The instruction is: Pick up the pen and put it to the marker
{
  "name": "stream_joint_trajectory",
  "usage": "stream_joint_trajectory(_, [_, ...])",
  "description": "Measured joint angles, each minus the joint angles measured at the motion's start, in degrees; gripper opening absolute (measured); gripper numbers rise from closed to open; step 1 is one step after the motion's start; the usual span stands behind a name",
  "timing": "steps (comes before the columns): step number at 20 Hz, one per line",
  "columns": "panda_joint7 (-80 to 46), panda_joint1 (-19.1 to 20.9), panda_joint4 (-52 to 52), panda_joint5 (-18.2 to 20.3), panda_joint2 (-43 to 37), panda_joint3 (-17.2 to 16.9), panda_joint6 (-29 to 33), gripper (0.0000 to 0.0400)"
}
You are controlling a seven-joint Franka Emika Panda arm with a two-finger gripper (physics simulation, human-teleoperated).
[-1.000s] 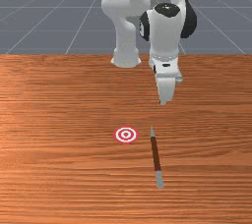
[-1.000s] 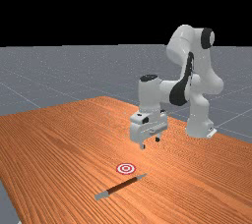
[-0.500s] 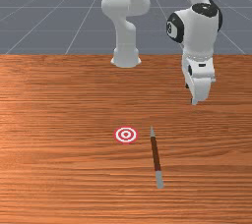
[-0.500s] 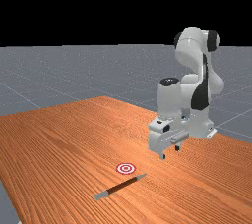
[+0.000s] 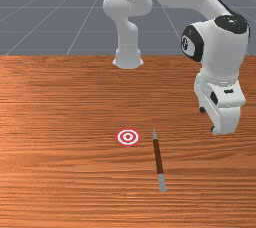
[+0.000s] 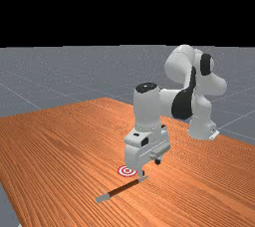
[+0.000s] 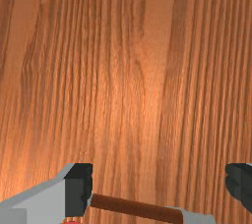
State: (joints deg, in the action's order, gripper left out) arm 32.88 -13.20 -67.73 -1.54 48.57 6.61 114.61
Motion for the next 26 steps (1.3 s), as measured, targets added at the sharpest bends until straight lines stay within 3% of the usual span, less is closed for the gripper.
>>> stream_joint_trajectory(1, [-2.55, -0.40, 9.70, 0.82, 5.02, -0.30, -6.75, 0.0400])
stream_joint_trajectory(2, [-0.22, -0.12, 6.10, 0.02, 3.44, -0.24, -2.82, 0.0400])
stream_joint_trajectory(7, [-4.69, -2.77, 19.58, 2.01, 11.34, 1.03, -6.80, 0.0400])
stream_joint_trajectory(8, [-4.13, -2.50, 17.98, 2.37, 10.60, 1.39, -5.95, 0.0400])
stream_joint_trajectory(9, [-5.73, -4.37, 23.25, 0.21, 13.14, -0.29, -9.72, 0.0400])
stream_joint_trajectory(11, [-5.68, -4.49, 23.73, 0.24, 13.90, -0.23, -9.63, 0.0400])
stream_joint_trajectory(12, [-6.35, -5.45, 29.04, -0.96, 17.30, -1.36, -11.88, 0.0400])
stream_joint_trajectory(13, [-5.66, -4.57, 23.94, 0.16, 15.16, -0.32, -8.79, 0.0400])
stream_joint_trajectory(16, [-5.66, -4.92, 24.92, -0.24, 19.61, -0.70, -5.28, 0.0400])
stream_joint_trajectory(17, [-6.12, -5.18, 20.76, -0.99, 19.87, -1.35, 2.02, 0.0400])
stream_joint_trajectory(18, [-7.27, -5.32, 27.59, -0.24, 24.21, -1.17, -2.72, 0.0400])
stream_joint_trajectory(19, [-8.70, -6.38, 12.14, -2.90, 17.78, -3.61, 13.25, 0.0400])
stream_joint_trajectory(20, [-11.12, -7.93, 6.22, -4.13, 15.37, -6.12, 20.21, 0.0245])
stream_joint_trajectory(21, [-9.05, -6.40, 5.57, -3.00, 14.44, -3.61, 16.89, 0.0148])
stream_joint_trajectory(22, [-7.79, -5.64, 6.54, -2.02, 14.51, -2.29, 13.27, 0.0090])
stream_joint_trajectory(23, [-7.71, -5.59, 5.77, -1.91, 14.02, -2.14, 13.26, 0.0054])
stream_joint_trajectory(24, [-8.46, -6.66, 14.32, -2.80, 17.86, -3.19, 4.29, 0.0033])
stream_joint_trajectory(26, [-6.82, -5.36, 11.83, -1.07, 16.97, -1.36, 6.69, 0.0012])
